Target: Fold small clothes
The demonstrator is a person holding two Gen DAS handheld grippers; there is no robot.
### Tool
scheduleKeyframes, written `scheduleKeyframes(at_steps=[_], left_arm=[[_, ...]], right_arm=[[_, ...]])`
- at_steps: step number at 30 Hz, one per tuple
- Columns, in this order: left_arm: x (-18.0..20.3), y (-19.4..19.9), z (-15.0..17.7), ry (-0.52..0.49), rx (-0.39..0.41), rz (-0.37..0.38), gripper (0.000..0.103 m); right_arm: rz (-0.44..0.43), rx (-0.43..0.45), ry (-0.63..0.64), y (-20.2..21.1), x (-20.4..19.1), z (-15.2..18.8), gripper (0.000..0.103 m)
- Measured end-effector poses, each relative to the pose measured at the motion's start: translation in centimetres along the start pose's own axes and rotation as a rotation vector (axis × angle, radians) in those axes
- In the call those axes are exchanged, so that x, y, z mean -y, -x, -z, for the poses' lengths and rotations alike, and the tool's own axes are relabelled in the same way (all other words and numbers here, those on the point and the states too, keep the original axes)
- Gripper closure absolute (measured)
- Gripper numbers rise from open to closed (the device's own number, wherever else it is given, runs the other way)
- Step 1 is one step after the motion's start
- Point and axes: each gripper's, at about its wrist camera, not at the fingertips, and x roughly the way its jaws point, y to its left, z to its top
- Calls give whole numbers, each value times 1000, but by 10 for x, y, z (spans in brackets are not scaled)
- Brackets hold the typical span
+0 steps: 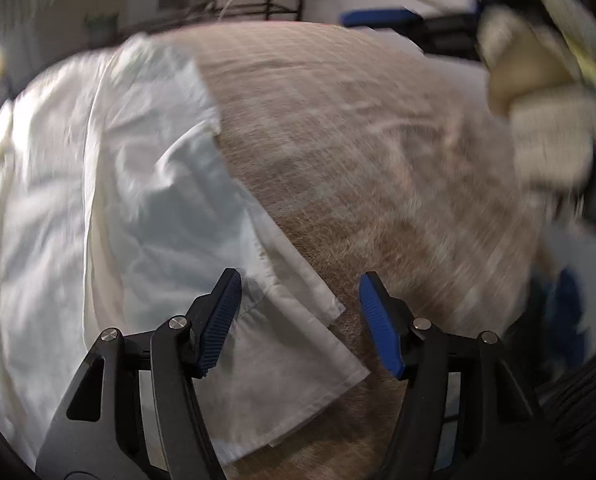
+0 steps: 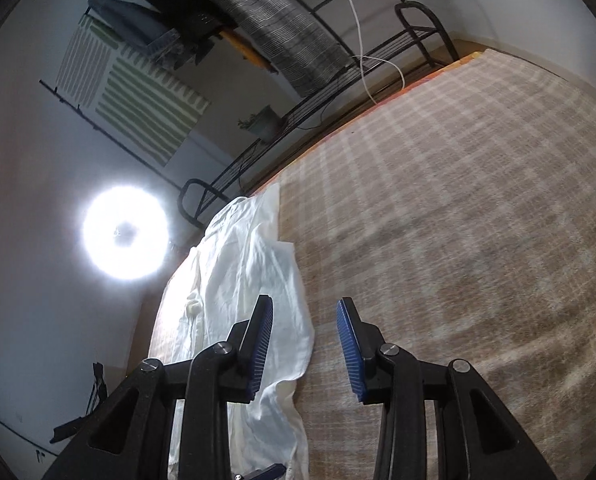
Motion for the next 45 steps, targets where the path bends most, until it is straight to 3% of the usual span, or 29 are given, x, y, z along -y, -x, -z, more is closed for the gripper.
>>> scheduleKeyframes(at_steps=[1, 3, 4, 5, 8, 12, 18, 23, 25, 27, 30, 36, 45], left_arm=[[4, -1, 3, -43, 19, -32, 48], [1, 1, 3, -44, 47, -42, 72], [-7, 2, 1, -12, 50, -26, 92], [-18, 2, -2, 30, 41, 20, 95], [-61, 14, -3, 262, 43, 210, 97], [-88, 42, 5, 393, 105, 295, 97], [-89, 55, 13, 443, 142, 339, 97], [-92, 62, 18, 466, 159, 373, 97], [-94, 64, 18, 468, 168, 375, 97], [-98, 66, 21, 475, 168, 375, 97], [-106, 70, 27, 491, 172, 377, 97], [-125, 80, 35, 534, 187, 388, 97], [-157, 94, 67, 628, 208, 357, 97]], right_arm=[[-2, 1, -7, 0, 3, -1, 67], [-8, 0, -21, -2, 7, -3, 67], [-12, -3, -28, -4, 8, -3, 67], [-15, -6, -32, -7, 9, -3, 67], [-27, -28, -43, -18, 11, -2, 67], [-34, -91, -40, -43, 9, 3, 67], [-73, -182, -25, -88, -3, 12, 56], [-83, -229, -62, -130, -7, 15, 58], [-86, -238, -88, -143, -6, 15, 71], [-99, -257, -117, -153, -6, 17, 97], [-49, -254, -105, -161, -18, 18, 103], [103, -215, 69, -161, -78, 15, 103], [239, -205, 398, -192, -186, 42, 103]])
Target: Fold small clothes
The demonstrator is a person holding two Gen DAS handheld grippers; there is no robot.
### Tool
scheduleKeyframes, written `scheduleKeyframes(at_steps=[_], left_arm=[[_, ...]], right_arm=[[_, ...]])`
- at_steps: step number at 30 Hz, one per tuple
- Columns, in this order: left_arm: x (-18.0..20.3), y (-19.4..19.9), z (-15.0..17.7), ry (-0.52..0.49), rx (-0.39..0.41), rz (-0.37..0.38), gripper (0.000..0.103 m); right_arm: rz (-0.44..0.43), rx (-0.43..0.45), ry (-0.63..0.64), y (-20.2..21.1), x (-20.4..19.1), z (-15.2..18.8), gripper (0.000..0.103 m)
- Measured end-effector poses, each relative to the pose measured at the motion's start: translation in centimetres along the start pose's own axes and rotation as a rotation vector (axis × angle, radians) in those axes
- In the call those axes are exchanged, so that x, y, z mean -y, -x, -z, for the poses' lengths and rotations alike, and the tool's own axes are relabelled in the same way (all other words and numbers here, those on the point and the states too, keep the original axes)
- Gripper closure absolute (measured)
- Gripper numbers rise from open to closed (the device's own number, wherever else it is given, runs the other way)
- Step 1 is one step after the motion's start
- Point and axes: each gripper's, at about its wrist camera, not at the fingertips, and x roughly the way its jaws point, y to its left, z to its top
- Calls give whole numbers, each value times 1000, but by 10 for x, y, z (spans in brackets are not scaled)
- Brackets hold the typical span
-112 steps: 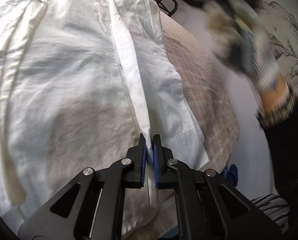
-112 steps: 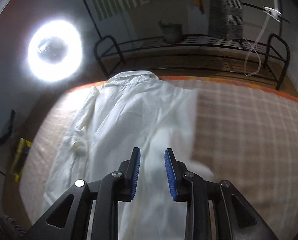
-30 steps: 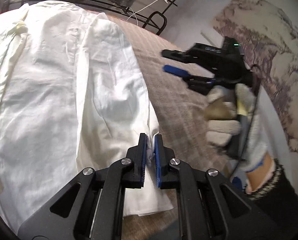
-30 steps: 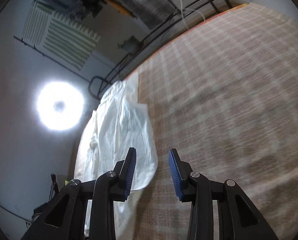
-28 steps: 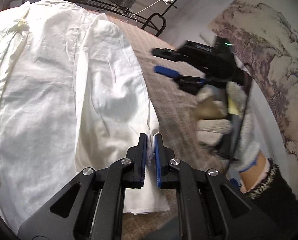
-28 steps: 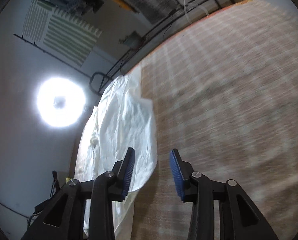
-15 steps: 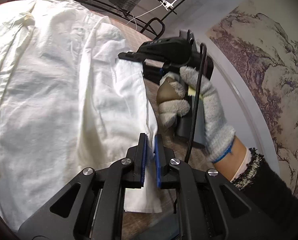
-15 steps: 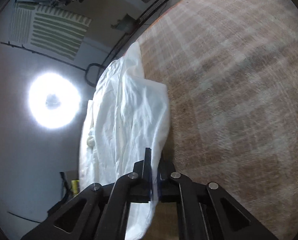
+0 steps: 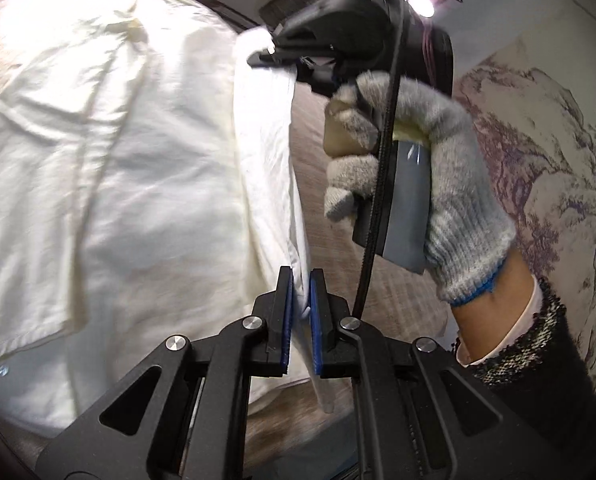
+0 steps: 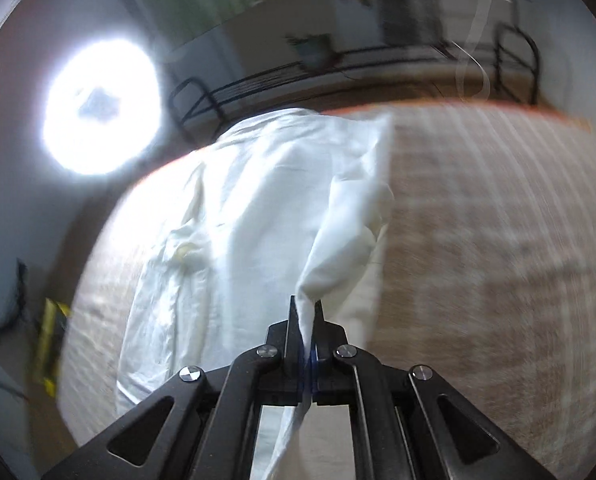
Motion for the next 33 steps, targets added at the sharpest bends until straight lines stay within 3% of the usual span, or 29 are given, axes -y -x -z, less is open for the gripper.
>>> scheduleKeyframes(at_steps=[7, 15, 17, 18, 20, 22, 27, 33], left_arm=[[-39, 15, 8, 96, 15, -43, 97], [-40, 18, 6, 67, 10, -73, 97], [-36, 15, 9, 46, -4, -83, 97], [-34, 14, 11, 38, -9, -89, 97], [-33, 13, 11, 34, -11, -96, 97], [-35, 16, 11, 39, -14, -100, 97], [-37, 25, 9, -2, -29, -133, 97], [-38, 45, 14, -66, -75, -148, 96]], right_arm=[[70, -79, 218, -48, -79, 12, 103], [37, -110, 200, -67, -74, 14, 103], [-19, -122, 203, -66, -74, 14, 95], [-57, -117, 191, -59, -70, 13, 83], [-163, -78, 123, -34, -54, 9, 72], [-237, -22, 15, -3, -27, 7, 72], [-218, 23, -127, 55, 29, 41, 70], [-192, -91, -110, 70, 42, 114, 68]])
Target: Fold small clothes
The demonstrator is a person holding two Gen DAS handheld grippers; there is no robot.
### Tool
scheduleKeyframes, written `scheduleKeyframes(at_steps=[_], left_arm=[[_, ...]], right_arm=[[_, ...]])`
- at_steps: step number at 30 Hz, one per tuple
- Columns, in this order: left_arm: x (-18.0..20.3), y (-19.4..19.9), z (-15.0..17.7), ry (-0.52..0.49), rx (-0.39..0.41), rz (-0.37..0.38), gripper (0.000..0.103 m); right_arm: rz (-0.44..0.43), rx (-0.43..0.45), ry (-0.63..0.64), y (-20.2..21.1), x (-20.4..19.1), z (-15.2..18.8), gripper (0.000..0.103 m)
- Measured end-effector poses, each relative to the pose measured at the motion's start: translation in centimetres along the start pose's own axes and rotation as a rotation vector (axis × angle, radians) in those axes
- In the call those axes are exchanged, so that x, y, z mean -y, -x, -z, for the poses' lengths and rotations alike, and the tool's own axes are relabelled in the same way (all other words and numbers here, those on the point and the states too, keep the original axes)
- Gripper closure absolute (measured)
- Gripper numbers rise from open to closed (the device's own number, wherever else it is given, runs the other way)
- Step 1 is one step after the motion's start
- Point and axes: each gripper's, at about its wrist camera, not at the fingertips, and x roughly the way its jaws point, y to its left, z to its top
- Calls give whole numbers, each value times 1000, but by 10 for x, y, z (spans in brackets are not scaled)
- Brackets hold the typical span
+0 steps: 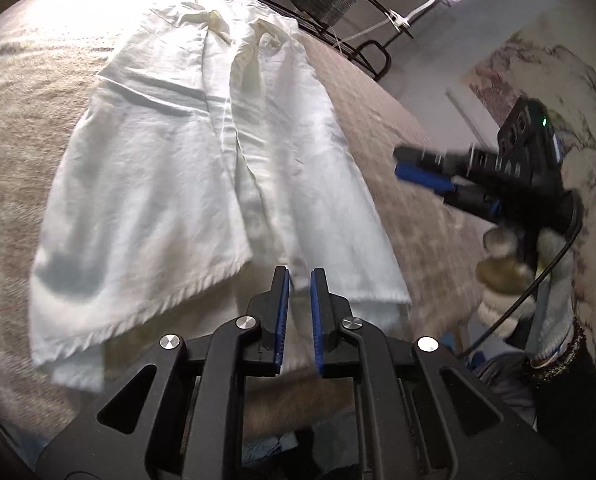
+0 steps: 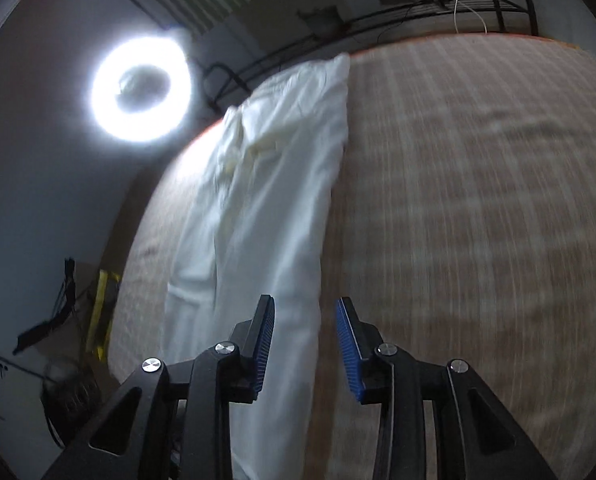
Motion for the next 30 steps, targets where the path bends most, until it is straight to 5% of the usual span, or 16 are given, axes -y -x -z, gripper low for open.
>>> scheduleKeyframes(at_steps=[6, 8, 9, 12, 17, 21, 22, 23, 24, 27, 30], left_arm=[[-21, 46, 5, -24, 73, -90, 90], [-41, 65, 7, 7, 111, -131, 64], [-50, 71, 5, 27, 124, -147, 61], [-75, 76, 0, 87, 124, -186, 61], [-102, 49, -1, 168, 13, -121, 61], [-100, 43, -6, 156, 17, -95, 61], [-99, 43, -6, 151, 15, -88, 65], [-97, 41, -7, 140, 8, -87, 85], [-95, 38, -9, 116, 0, -99, 93], [-96, 45, -8, 128, 5, -67, 97], [-97, 68, -10, 159, 70, -13, 97]], right_arm=[[-67, -86, -27, -9, 7, 53, 68], [-92, -101, -35, -12, 11, 64, 67], [-105, -105, -42, -12, 12, 70, 68], [-171, -104, -107, -14, 24, 84, 67], [-217, -99, -152, -16, 30, 95, 67], [-232, -93, -163, -16, 30, 101, 68], [-239, -92, -170, -17, 30, 103, 69], [-244, -89, -176, -17, 29, 104, 72], [-253, -89, -181, -17, 29, 105, 79], [-271, -108, -170, -22, 23, 110, 97], [-291, -85, -190, -14, 18, 109, 100]])
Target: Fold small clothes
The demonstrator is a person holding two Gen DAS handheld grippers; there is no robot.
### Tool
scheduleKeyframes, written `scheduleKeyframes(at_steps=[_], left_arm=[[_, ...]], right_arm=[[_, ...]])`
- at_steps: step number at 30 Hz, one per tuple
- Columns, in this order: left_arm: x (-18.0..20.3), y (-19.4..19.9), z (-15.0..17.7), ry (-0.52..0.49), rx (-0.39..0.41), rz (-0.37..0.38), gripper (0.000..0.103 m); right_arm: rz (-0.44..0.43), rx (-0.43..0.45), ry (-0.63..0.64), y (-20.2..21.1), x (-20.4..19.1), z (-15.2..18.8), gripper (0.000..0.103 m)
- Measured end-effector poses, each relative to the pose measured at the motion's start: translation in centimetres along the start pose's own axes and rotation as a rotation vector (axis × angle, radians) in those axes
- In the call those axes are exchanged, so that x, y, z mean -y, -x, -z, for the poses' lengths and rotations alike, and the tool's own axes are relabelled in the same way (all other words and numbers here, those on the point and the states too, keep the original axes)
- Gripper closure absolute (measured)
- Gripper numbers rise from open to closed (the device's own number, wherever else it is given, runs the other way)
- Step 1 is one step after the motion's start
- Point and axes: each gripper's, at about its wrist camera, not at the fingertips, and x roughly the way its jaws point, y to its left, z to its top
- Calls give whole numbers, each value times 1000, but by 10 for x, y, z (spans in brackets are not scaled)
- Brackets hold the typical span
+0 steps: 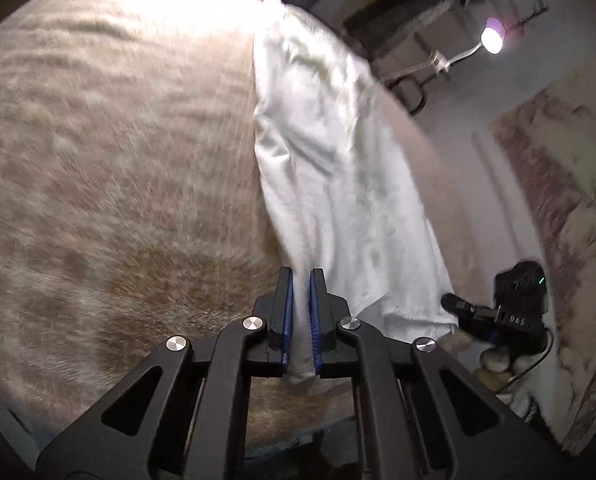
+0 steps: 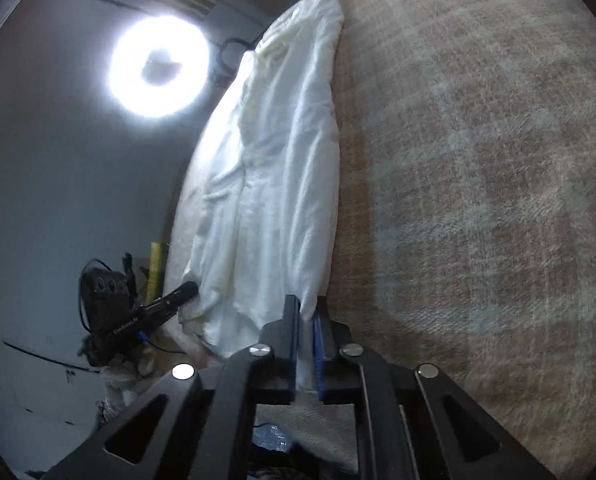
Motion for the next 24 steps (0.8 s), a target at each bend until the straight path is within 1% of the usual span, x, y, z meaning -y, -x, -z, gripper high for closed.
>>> scheduleKeyframes(at_steps=[1, 2, 3, 5, 7, 8, 9, 12, 16, 17, 19, 20, 21, 23, 24], left_arm=[[2, 3, 0, -30, 9, -26, 97], [3, 1, 1, -52, -1, -48, 97], [2, -3, 2, -65, -20, -66, 97], [-4, -13, 6, -64, -46, -101, 98], [-10, -17, 8, -46, -53, -101, 98], [-12, -17, 8, -40, -53, -95, 98], [-12, -17, 8, -41, -53, -91, 98], [-10, -16, 11, -66, -53, -105, 98], [-14, -14, 12, -46, -54, -91, 97], [-14, -11, 13, -51, -57, -94, 97], [-14, -8, 14, -54, -69, -91, 95], [-15, -6, 16, -49, -77, -82, 90], [-16, -5, 17, -46, -90, -68, 87], [-16, -5, 21, -55, -111, -60, 87], [-14, -6, 24, -66, -120, -54, 87]], right_arm=[[-50, 28, -24, 7, -1, 2, 101], [-69, 49, -28, 11, -2, 4, 101], [-61, 63, -16, 14, -3, 7, 101], [-13, 45, -27, 6, 4, 11, 101], [28, 20, -75, -4, 16, 12, 101], [24, 20, -84, -5, 19, 13, 102], [22, 21, -81, -5, 18, 13, 102], [64, 17, -22, -5, 9, 13, 102], [65, 13, -23, -9, 10, 13, 101], [77, 11, -5, -9, 7, 12, 99], [99, 0, 30, -3, 3, 12, 89], [98, -10, 40, -3, 0, 12, 77], [94, -15, 49, -1, -4, 13, 74], [108, -36, 86, 0, -9, 16, 75], [115, -54, 100, -3, -11, 18, 78]])
